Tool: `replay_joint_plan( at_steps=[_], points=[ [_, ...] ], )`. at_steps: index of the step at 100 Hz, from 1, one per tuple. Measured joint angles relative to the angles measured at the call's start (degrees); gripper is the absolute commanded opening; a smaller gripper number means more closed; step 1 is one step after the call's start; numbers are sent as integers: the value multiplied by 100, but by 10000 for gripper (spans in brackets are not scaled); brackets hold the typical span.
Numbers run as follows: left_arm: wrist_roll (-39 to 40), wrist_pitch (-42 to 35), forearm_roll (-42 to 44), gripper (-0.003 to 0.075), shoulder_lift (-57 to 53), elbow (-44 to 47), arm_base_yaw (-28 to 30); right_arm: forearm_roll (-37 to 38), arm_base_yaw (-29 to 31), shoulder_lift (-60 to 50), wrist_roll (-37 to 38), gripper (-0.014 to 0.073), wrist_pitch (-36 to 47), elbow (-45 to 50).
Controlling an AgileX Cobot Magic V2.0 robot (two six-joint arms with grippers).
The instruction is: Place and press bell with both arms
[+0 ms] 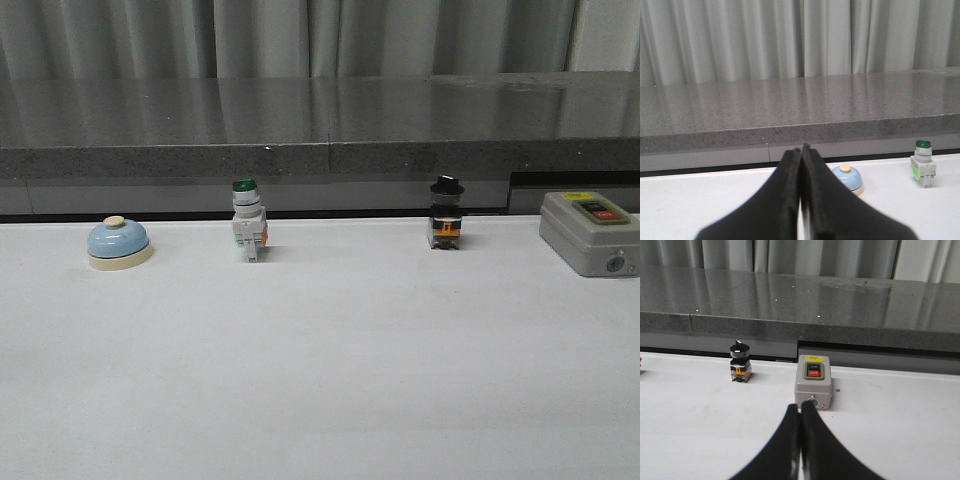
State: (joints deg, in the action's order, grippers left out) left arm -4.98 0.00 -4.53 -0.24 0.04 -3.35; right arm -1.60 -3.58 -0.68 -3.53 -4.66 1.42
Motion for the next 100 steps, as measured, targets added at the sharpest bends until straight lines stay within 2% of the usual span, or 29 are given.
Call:
replay_joint_plan(
  at_steps=[80,100],
  points=[
    [0,0,-196,-20,0,-4,0,0,0,0,0,-60,0,0],
    [0,626,-501,-20,386,-437,0,0,0,0,0,-60,0,0]
  ],
)
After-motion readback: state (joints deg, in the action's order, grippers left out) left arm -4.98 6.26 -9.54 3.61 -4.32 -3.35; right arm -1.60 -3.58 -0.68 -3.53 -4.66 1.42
